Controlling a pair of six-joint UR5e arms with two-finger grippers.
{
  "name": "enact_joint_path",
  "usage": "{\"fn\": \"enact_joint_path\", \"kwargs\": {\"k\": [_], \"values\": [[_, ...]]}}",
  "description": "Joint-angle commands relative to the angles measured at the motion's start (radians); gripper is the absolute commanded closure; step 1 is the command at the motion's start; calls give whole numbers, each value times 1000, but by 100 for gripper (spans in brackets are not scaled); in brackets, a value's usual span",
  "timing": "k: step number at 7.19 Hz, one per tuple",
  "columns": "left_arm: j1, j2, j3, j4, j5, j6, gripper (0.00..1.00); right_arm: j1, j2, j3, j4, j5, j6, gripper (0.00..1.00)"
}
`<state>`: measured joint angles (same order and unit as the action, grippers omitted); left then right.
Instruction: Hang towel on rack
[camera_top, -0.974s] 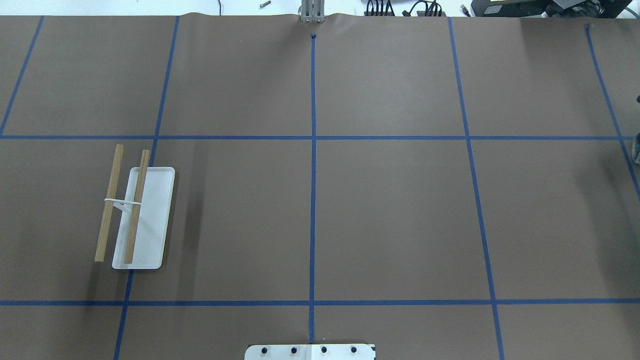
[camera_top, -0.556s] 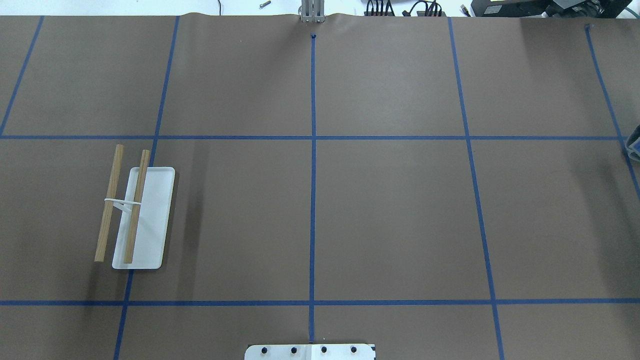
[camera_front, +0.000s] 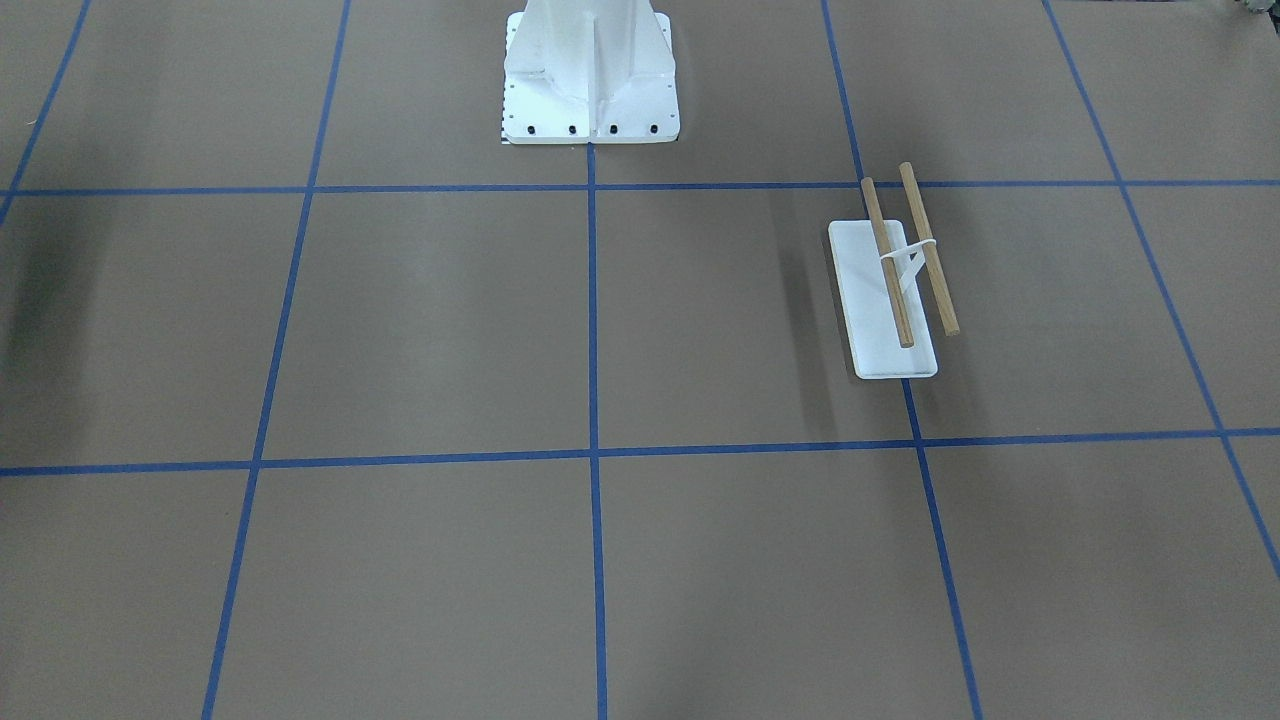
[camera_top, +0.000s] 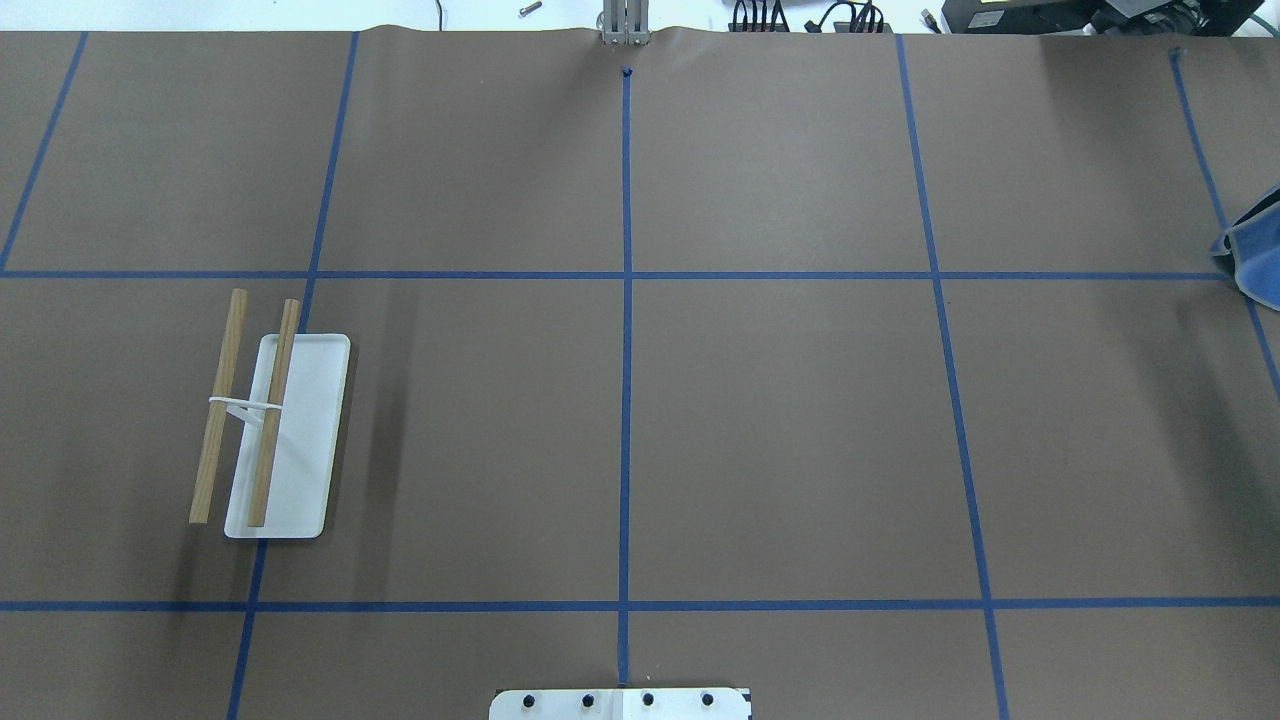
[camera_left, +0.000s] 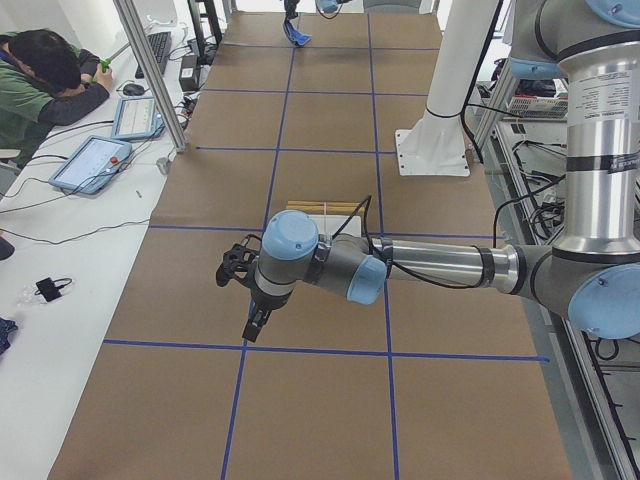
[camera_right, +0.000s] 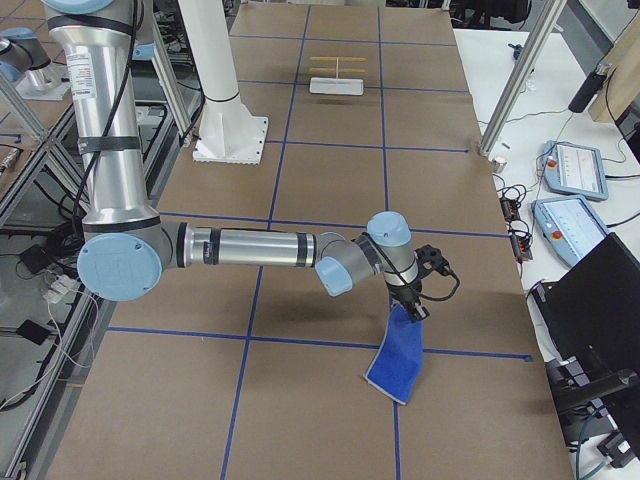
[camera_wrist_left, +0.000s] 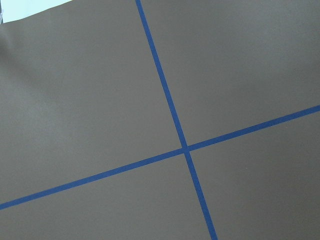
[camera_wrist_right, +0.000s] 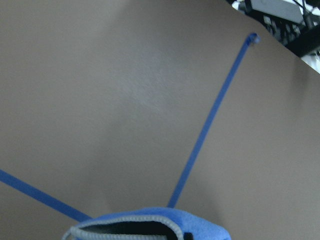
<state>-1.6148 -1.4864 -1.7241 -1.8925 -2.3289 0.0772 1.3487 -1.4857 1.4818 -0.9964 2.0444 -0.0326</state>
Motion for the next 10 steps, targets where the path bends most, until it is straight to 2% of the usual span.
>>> {"fn": "enact_joint_path", "kwargs": {"k": [1, 2, 3, 5, 7, 8, 10], "values": [[1, -20, -14, -22, -73, -60, 1, -25, 5, 156, -1, 127, -1, 100], [4, -35, -14, -105, -122, -104, 1, -61, 13, 216, -1, 141, -1, 100], [45, -43, -14, -235, -124, -128, 1, -110, 37, 259, -2, 139, 3, 100], [126, -87, -15, -338, -125, -280, 1, -190, 134, 275, -2, 128, 45, 100], [225, -158, -15, -446, -142, -367, 1, -271, 233, 281, -2, 103, 222, 100], [293, -198, -15, -488, -142, -381, 1, -328, 275, 281, -4, 53, 291, 100], [430, -306, -17, -519, -138, -549, 1, -442, 326, 294, -24, -95, 516, 100]]}}
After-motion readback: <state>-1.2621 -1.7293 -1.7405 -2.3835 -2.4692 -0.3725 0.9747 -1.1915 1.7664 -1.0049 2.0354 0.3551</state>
